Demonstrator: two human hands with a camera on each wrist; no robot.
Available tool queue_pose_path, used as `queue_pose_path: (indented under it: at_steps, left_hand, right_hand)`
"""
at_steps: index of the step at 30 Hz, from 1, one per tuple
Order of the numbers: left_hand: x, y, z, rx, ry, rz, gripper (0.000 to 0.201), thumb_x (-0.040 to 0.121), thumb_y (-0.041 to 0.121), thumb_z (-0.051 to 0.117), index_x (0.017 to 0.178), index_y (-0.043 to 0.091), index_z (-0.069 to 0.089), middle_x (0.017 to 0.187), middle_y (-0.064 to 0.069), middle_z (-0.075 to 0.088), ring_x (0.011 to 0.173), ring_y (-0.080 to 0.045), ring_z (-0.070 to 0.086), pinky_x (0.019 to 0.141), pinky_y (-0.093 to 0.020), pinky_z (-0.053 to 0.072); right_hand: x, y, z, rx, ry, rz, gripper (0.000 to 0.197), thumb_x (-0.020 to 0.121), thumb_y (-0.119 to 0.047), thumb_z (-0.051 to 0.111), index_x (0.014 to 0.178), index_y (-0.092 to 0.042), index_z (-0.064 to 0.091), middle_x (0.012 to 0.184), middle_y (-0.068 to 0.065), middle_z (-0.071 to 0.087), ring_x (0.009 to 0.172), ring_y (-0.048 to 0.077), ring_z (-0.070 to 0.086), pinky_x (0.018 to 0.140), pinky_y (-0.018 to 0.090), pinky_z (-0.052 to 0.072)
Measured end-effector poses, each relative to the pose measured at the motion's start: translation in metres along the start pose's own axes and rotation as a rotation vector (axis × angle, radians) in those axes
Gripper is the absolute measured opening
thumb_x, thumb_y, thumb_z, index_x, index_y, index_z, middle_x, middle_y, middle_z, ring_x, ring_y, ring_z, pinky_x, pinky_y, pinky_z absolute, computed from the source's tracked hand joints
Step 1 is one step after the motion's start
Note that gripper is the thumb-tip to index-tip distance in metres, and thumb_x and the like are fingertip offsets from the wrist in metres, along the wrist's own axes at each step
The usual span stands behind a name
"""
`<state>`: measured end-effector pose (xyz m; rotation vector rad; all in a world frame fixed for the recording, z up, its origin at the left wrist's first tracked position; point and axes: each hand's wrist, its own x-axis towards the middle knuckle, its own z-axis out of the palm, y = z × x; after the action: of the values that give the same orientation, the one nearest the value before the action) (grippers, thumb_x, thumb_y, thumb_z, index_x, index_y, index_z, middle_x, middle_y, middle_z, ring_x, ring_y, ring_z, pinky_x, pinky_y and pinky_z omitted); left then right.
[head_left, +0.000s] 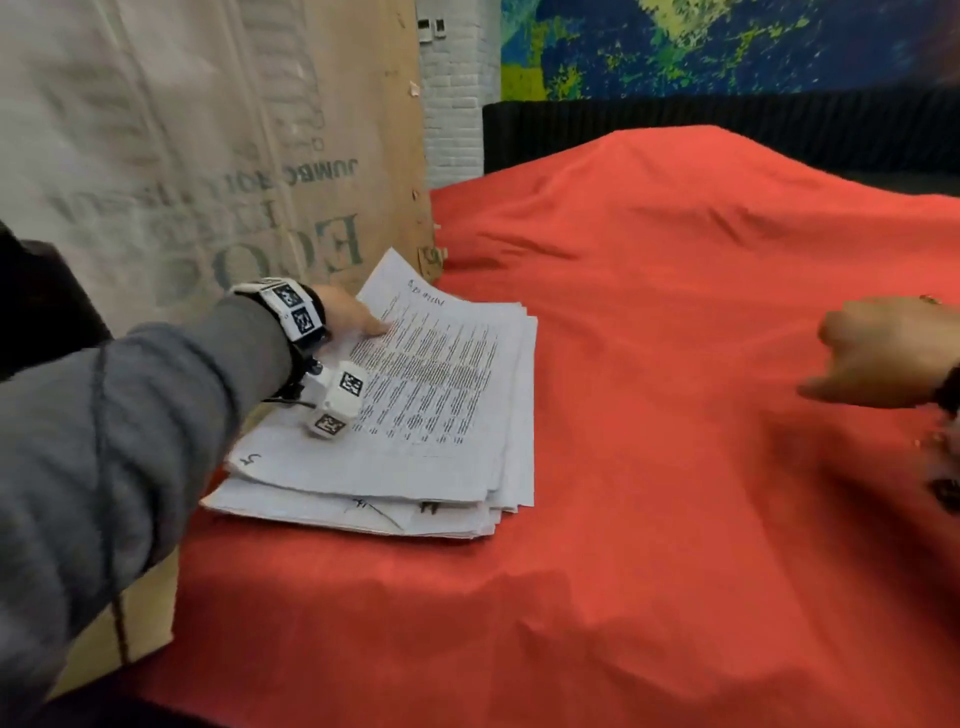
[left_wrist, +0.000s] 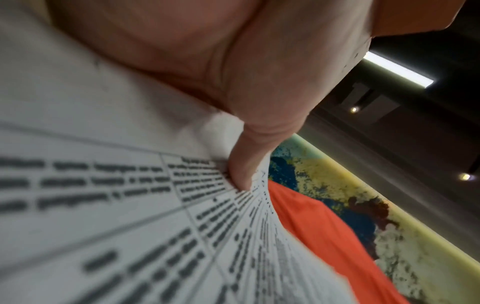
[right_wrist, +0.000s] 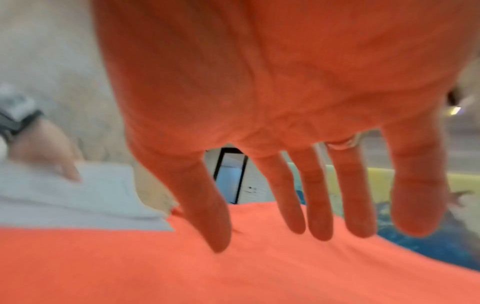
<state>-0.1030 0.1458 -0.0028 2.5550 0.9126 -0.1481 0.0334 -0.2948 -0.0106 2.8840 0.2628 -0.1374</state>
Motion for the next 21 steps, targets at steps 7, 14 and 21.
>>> queue_pose_path:
  at_steps: [7,14,21]
  left_hand:
    - [0.014,-0.011,0.005,0.08,0.001,-0.044,0.083,0.089,0.067,0.065,0.141,0.003,0.056,0.143,-0.018,0.061,0.132,-0.036,0.059,0.108,-0.042,0.047]
    - [0.004,-0.009,0.008,0.188,-0.068,-0.007,0.087,0.087,0.063,0.072,0.147,0.005,0.047,0.143,-0.017,0.06,0.131,-0.035,0.06,0.104,-0.04,0.05]
    - [0.015,-0.011,0.013,0.229,-0.086,0.031,0.083,0.075,0.058,0.085,0.135,0.008,0.06,0.125,-0.011,0.068,0.11,-0.029,0.064,0.099,-0.039,0.053]
  right_hand:
    - [-0.029,-0.186,-0.028,0.661,-0.182,-0.284,0.025,0.086,-0.029,0.078,0.083,-0.006,0.067,0.077,0.011,0.06,0.076,0.027,0.058,0.079,0.045,0.061]
    - [-0.025,-0.254,-0.043,0.612,-0.126,-0.302,0.04,0.079,-0.041,0.079,0.102,-0.016,0.057,0.107,0.007,0.063,0.091,0.028,0.063,0.074,0.031,0.052]
    - [-0.017,-0.257,-0.04,0.643,-0.199,-0.221,0.054,0.081,-0.034,0.081,0.127,-0.011,0.061,0.112,0.008,0.059,0.099,0.03,0.06,0.081,0.034,0.052]
